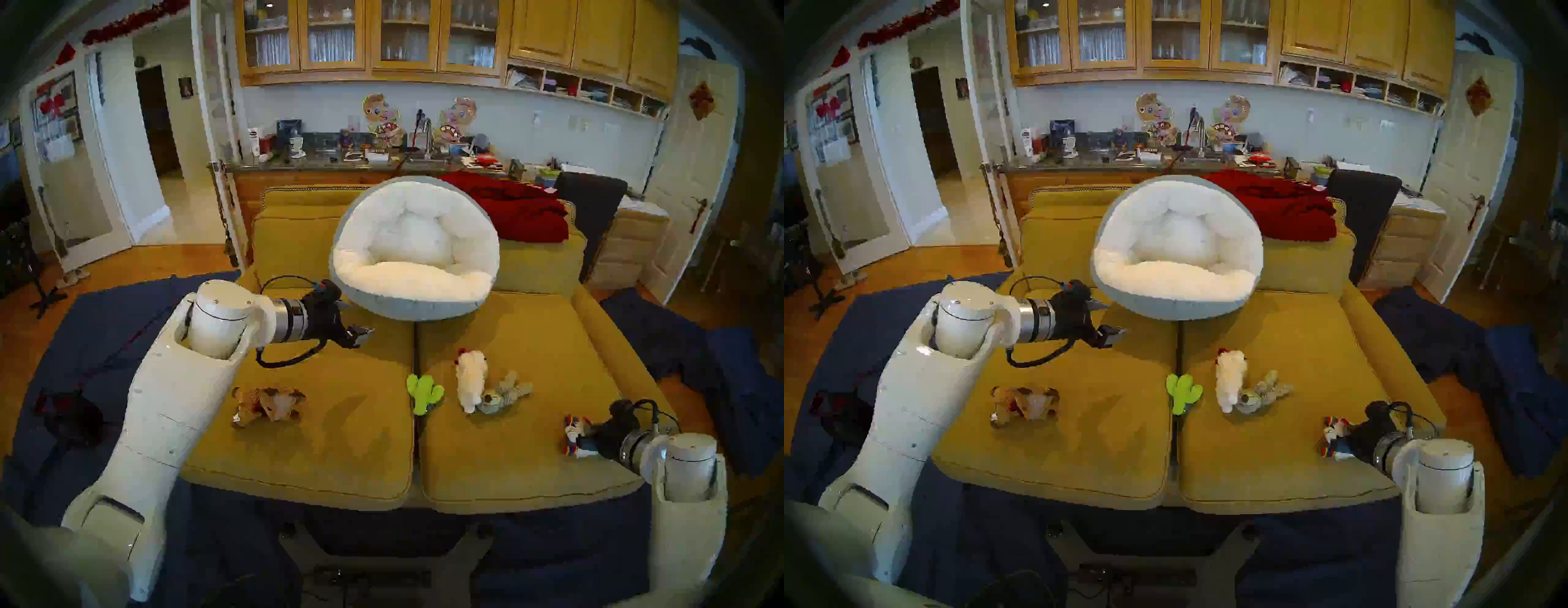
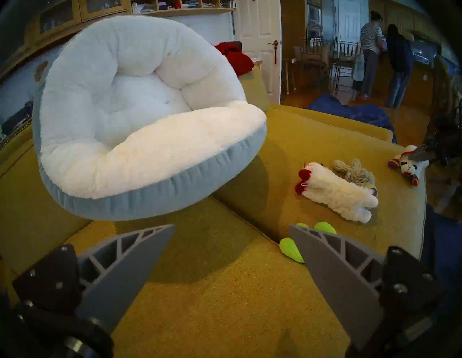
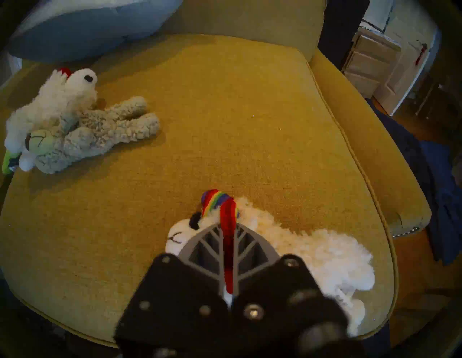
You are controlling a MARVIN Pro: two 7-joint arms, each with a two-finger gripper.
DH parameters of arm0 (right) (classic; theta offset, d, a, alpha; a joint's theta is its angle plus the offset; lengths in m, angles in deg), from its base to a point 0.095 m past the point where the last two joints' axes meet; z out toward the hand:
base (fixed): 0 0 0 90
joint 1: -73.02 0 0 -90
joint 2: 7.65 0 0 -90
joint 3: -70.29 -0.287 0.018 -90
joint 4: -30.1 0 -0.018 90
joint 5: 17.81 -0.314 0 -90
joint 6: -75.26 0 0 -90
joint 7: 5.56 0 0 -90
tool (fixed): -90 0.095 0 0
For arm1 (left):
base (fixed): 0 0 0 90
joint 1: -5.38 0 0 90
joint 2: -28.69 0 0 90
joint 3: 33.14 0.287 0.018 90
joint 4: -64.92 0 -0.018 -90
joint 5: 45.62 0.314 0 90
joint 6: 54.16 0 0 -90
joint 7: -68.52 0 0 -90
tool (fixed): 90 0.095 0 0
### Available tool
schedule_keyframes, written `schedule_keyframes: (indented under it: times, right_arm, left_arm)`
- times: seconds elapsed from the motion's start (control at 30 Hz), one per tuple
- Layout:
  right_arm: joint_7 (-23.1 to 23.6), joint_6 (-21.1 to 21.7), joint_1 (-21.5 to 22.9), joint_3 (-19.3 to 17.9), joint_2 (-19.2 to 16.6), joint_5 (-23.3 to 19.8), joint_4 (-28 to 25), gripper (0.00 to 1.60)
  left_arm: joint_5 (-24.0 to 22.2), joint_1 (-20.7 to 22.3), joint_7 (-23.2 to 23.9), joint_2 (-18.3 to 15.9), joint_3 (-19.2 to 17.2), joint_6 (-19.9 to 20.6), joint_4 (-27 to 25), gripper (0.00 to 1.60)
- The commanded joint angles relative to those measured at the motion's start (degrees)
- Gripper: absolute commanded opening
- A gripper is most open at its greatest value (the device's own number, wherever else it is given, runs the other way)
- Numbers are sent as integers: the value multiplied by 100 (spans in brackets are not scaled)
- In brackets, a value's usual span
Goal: Put toys into dog bed
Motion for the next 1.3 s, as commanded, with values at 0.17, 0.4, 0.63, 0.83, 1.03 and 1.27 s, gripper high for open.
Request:
schedule_keyframes:
  times: [0.17,0.4,0.63,0.83,1.03,1.27]
  right_arm:
    - [349,-436,3,-72,81,-342,-930,0]
    - [472,-577,49,85,117,-401,-1373,0]
    - [445,-591,241,631,141,-313,-1788,0]
    - [199,-682,749,1513,103,-2,-1691,0]
    - [-103,-702,1077,2157,125,245,-1477,0]
    - [-468,-718,1402,2670,213,464,-1202,0]
  left_arm:
    - [-8,174,0,5,-48,-25,-115,160]
    - [-8,172,-1,6,-49,-26,-115,160]
    - [-8,172,-2,6,-49,-26,-116,160]
    - [-8,170,-4,7,-50,-27,-116,160]
    - [-8,169,-5,7,-50,-27,-115,160]
    - [-8,172,-3,6,-49,-26,-117,160]
